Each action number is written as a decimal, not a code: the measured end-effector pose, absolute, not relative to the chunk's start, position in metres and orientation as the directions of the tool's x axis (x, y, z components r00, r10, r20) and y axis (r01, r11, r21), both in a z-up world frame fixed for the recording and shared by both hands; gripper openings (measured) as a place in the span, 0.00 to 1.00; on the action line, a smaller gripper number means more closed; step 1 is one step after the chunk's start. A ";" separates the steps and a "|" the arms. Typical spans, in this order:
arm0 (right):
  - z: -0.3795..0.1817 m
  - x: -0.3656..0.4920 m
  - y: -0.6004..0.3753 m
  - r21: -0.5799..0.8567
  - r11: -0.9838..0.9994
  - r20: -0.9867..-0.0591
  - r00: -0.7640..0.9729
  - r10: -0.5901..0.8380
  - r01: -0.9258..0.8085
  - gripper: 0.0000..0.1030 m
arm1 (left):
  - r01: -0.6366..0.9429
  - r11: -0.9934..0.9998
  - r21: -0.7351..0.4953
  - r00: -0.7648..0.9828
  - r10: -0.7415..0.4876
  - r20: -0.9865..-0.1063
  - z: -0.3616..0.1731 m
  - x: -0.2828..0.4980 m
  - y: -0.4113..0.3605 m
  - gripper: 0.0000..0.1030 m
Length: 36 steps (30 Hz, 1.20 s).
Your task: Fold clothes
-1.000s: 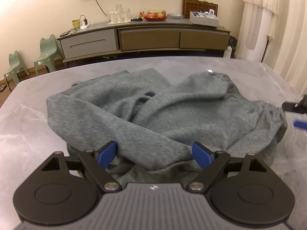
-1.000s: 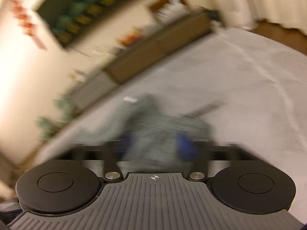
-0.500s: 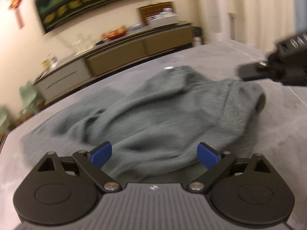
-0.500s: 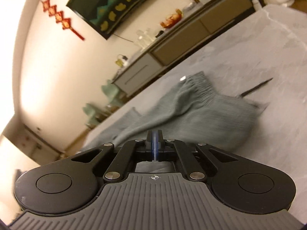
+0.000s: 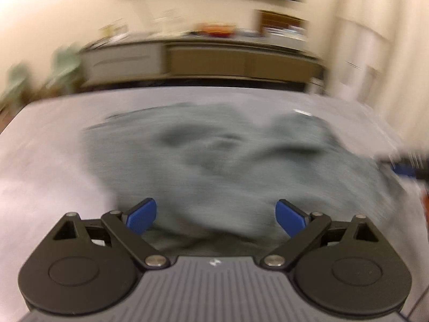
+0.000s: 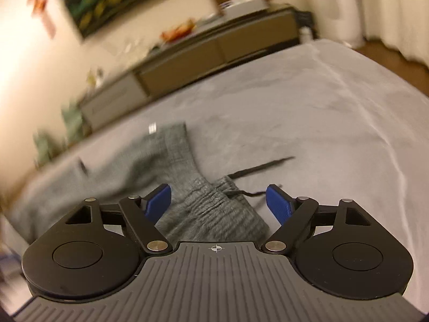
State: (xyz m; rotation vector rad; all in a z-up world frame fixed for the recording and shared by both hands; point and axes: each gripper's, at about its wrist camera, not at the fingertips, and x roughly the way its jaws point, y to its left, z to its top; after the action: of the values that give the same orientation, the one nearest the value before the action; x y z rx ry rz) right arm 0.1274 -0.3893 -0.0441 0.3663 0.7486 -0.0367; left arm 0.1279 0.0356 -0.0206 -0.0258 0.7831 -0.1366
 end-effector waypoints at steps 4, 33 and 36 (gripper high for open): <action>-0.038 0.130 -0.381 0.354 0.932 -0.653 0.733 0.190 0.074 0.11 | -0.007 0.988 -0.155 0.691 -0.107 -0.715 -0.018 0.150 0.088 0.96; -0.042 0.254 -0.380 0.155 0.968 -0.751 0.660 -0.015 0.198 0.67 | 0.035 0.998 -0.053 0.654 -0.063 -0.754 -0.043 0.189 0.089 0.99; -0.053 0.252 -0.368 0.177 0.977 -0.771 0.633 0.063 0.118 0.34 | 0.024 0.997 -0.073 0.642 -0.071 -0.763 -0.044 0.194 0.094 0.99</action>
State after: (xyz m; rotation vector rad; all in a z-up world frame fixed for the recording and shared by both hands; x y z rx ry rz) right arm 0.2522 -0.3678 -0.0532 0.2190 0.8862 -0.0318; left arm 0.1939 0.0938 -0.0444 -0.0577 0.8721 -0.0546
